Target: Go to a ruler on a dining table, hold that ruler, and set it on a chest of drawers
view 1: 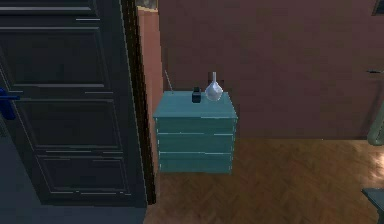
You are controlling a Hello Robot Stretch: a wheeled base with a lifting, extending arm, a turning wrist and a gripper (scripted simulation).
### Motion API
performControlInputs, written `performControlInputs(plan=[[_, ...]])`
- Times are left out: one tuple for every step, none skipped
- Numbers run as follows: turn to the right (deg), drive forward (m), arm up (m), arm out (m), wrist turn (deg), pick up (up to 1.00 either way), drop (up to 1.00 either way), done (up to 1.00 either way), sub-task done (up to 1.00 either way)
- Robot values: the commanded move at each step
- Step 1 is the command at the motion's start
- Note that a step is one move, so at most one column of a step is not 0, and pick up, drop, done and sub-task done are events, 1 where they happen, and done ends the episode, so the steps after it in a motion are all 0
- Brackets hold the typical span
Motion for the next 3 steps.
performControlInputs(plan=[[0.0,0.00,-0.30,0.00,0.0,0.00,0.00,0.00,0.00],[0.0,0.00,0.00,0.00,0.0,1.00,0.00,0.00,0.00],[0.0,0.00,0.10,0.00,0.0,0.00,0.00,0.00,0.00]])
